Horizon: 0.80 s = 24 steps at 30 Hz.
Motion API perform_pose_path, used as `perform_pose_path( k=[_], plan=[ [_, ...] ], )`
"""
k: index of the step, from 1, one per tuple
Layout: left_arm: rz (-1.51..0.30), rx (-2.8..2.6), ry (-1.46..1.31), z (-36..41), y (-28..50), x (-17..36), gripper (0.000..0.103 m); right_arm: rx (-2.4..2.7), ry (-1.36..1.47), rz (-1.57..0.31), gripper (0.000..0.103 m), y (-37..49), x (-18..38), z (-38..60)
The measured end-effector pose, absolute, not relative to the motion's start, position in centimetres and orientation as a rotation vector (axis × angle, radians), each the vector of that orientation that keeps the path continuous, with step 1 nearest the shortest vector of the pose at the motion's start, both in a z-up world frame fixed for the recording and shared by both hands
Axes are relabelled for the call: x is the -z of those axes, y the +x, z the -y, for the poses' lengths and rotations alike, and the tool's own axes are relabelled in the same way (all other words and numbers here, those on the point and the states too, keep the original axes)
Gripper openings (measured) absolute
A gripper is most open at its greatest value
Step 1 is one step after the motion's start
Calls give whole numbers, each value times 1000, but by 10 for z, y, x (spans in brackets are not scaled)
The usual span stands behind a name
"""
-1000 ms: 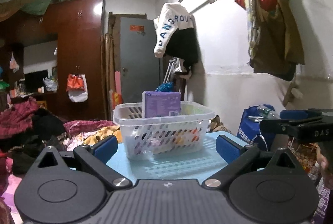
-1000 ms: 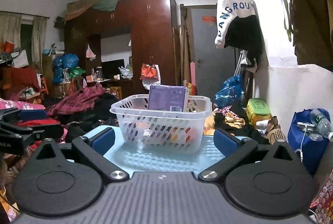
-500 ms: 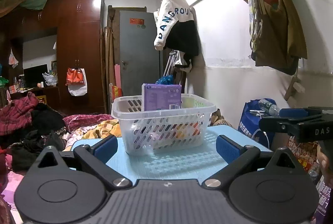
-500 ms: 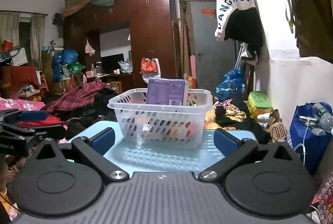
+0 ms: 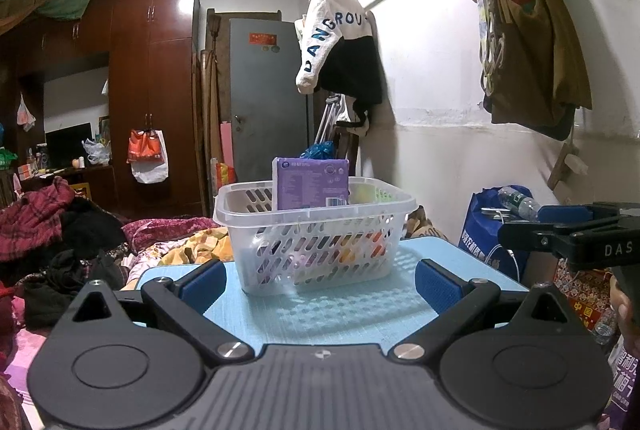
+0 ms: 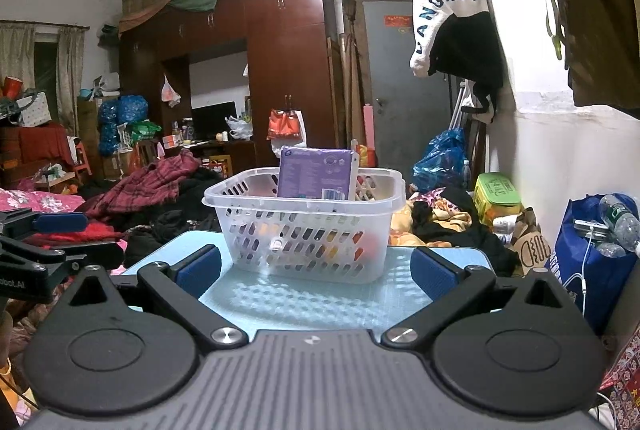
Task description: Organize objects
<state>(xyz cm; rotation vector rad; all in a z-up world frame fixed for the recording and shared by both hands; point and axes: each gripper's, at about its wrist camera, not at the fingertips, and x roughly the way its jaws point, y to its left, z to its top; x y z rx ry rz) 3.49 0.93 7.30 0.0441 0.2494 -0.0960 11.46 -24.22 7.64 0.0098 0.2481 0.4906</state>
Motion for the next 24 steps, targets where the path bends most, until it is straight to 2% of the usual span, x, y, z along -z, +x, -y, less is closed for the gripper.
perform_pose_path(
  k=[24],
  plan=[
    [-256, 101, 35, -7, 37, -70, 102, -489, 12, -241, 103, 112, -76, 242]
  ],
)
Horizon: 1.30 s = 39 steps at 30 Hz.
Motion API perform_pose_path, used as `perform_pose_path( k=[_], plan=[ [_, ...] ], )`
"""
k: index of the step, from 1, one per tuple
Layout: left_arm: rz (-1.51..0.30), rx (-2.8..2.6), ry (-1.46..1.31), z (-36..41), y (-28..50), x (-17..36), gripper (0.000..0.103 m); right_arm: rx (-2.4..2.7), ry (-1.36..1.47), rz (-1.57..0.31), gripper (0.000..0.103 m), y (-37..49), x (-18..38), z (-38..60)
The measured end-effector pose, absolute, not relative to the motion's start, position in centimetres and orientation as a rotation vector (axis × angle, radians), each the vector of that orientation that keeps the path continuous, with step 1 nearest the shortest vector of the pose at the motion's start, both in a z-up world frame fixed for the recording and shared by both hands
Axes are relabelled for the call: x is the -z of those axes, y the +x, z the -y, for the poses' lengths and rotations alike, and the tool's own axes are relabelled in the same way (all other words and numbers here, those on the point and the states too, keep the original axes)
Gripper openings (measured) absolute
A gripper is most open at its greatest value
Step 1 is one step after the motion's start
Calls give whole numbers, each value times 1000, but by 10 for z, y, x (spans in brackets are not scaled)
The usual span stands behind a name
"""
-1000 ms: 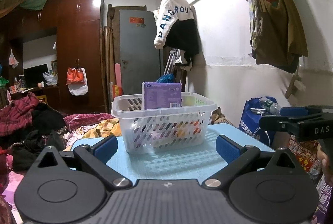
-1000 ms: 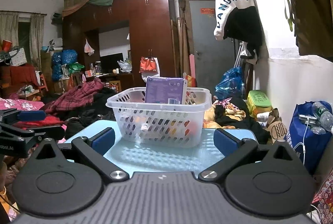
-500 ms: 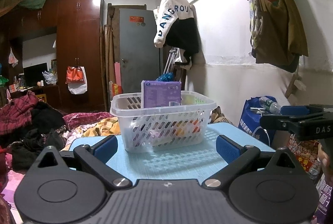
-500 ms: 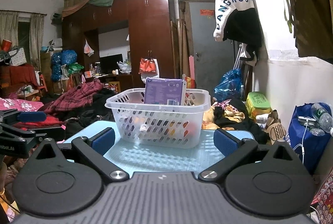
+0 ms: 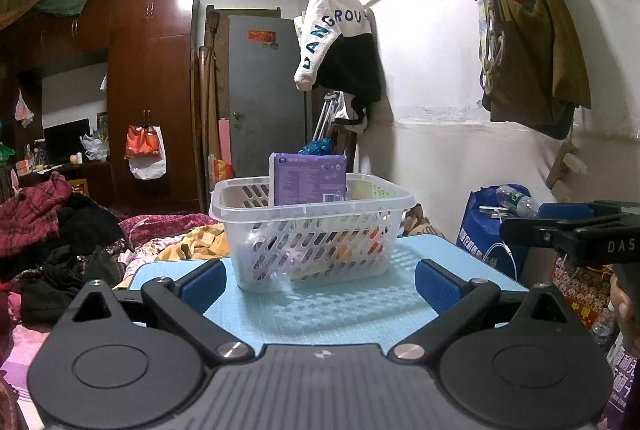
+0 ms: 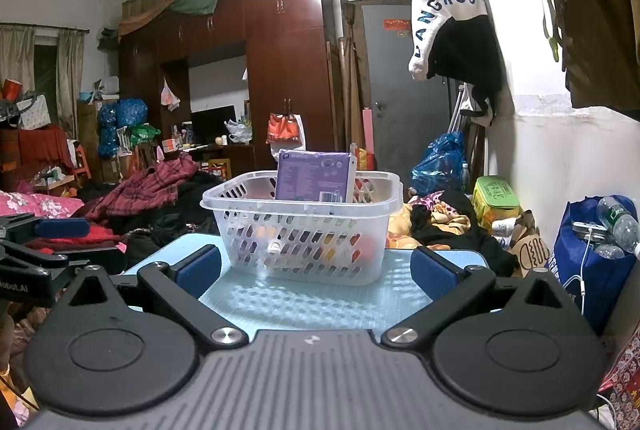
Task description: Organize objects
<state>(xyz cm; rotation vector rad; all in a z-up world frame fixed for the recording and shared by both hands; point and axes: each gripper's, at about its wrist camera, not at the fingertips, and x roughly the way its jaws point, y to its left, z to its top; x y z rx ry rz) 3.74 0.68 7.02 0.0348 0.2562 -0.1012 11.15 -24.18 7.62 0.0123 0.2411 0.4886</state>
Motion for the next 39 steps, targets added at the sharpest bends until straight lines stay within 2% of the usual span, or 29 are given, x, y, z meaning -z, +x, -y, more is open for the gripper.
perform_pose_path(
  k=[39],
  plan=[
    [-257, 105, 21, -9, 36, -68, 102, -487, -6, -221, 103, 107, -70, 238]
  ],
)
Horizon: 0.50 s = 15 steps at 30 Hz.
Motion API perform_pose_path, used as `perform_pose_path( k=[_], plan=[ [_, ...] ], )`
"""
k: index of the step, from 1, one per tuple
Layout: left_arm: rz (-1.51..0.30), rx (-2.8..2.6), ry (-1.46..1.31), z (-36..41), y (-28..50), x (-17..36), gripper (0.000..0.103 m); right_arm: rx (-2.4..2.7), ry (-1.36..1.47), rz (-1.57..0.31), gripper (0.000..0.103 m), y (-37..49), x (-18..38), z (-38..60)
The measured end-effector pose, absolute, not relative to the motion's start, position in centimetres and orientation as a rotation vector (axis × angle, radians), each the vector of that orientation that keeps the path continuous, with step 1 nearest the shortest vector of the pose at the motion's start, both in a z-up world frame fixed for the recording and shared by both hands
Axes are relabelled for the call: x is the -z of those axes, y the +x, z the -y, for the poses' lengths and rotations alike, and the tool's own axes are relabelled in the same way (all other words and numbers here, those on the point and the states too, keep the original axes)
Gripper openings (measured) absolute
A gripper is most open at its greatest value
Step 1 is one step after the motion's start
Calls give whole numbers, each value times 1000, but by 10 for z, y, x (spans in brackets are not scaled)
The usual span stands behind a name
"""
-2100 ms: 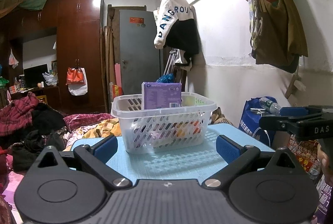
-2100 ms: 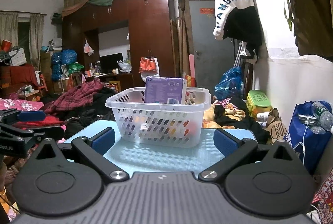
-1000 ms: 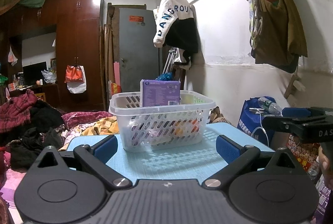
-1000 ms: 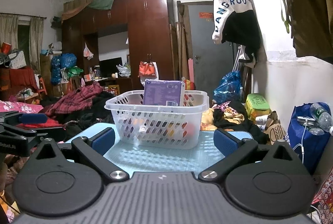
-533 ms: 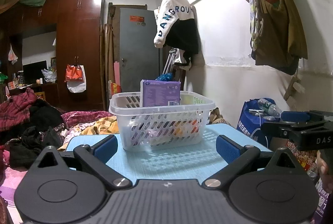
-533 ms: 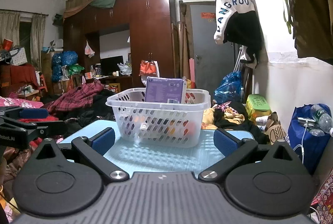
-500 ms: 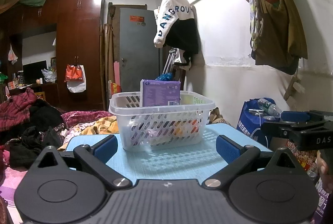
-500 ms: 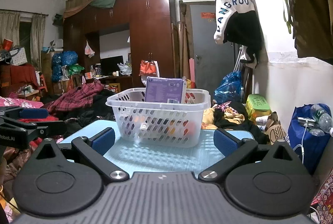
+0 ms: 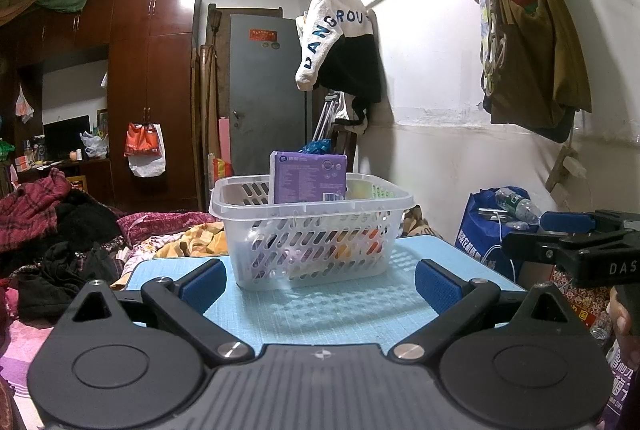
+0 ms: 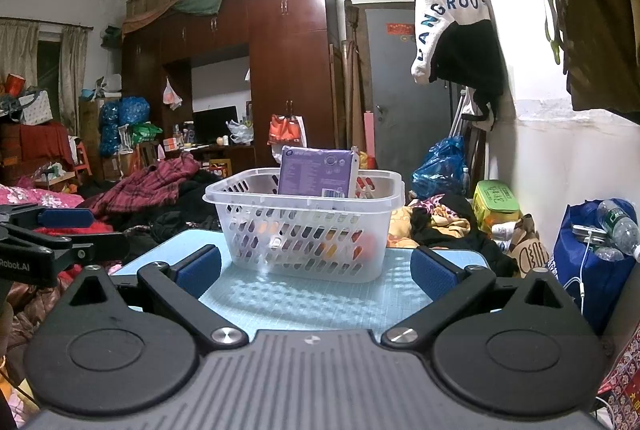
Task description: Organize objects
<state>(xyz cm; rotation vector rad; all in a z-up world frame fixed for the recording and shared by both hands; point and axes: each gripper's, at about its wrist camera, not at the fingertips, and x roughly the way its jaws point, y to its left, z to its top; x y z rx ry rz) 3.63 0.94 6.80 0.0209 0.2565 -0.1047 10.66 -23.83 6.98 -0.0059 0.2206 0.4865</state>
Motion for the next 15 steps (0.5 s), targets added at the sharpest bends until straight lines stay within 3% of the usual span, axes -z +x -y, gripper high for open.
perform_pose_path(
  k=[15],
  plan=[
    [-233, 99, 26, -10, 39, -65, 102, -483, -10, -225, 103, 107, -68, 236]
  ],
)
